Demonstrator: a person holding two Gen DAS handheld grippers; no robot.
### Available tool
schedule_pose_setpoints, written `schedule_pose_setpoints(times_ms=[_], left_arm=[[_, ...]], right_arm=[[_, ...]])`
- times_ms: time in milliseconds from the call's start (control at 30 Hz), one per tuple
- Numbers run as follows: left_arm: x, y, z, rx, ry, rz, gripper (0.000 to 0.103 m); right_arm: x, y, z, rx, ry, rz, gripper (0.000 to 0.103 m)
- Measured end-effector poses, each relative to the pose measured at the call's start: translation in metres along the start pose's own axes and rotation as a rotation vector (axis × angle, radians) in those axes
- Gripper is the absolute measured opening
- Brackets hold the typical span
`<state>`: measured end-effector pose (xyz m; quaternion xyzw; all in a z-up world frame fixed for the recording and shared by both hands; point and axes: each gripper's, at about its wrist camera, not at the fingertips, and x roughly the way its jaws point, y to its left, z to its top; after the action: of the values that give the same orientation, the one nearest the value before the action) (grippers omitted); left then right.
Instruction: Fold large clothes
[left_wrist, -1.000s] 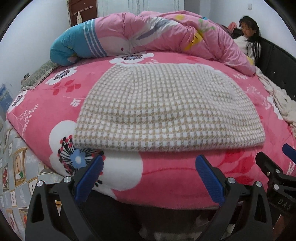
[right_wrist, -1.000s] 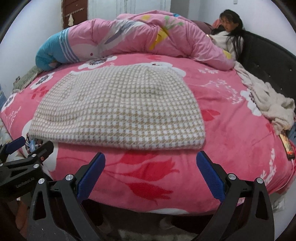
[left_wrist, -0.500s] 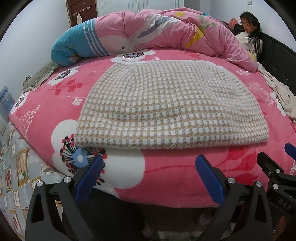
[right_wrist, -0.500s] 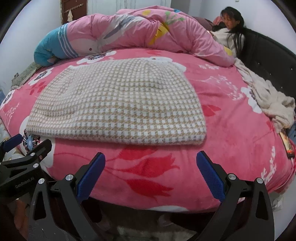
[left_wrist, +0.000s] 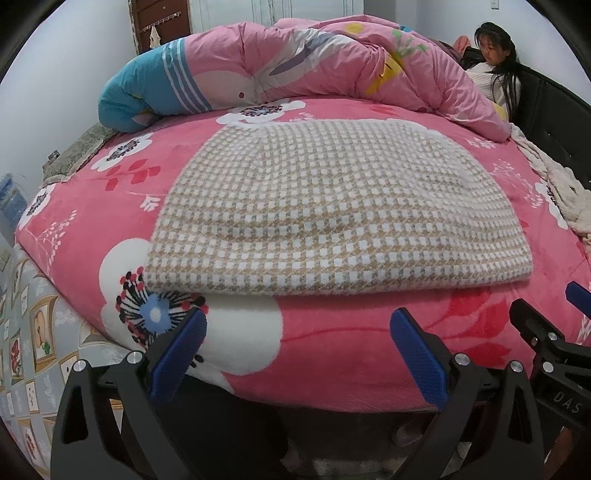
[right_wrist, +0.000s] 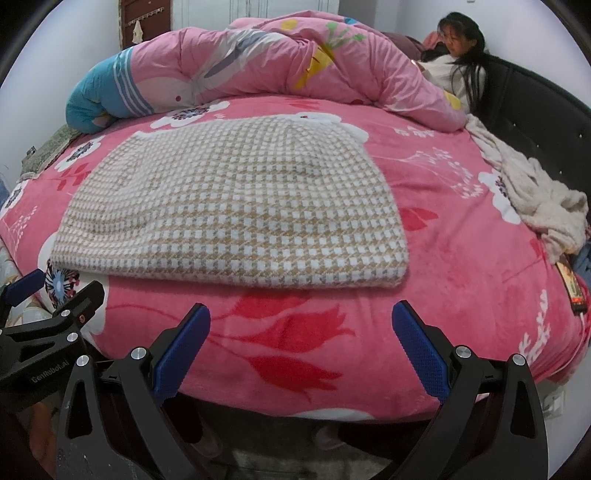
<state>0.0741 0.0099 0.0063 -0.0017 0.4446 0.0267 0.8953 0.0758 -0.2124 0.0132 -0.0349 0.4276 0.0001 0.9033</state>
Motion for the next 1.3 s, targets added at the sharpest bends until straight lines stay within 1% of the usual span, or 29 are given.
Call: schedule_pose_setpoints(times_ms=[600,1300], left_arm=[[0.0009,0.0042,-0.0001,-0.017,0.009,-0.012,0.098],[0.0018,0.0045,-0.0003,-0.022,0.013,-0.014,0.098]], right_arm=[[-0.0024,-0.0002,0.0008,-0.036,-0.007,-0.020,0.095],[-0.0004,-0.0030,-0.0016,-0.041,0.001,-0.014,0.095]])
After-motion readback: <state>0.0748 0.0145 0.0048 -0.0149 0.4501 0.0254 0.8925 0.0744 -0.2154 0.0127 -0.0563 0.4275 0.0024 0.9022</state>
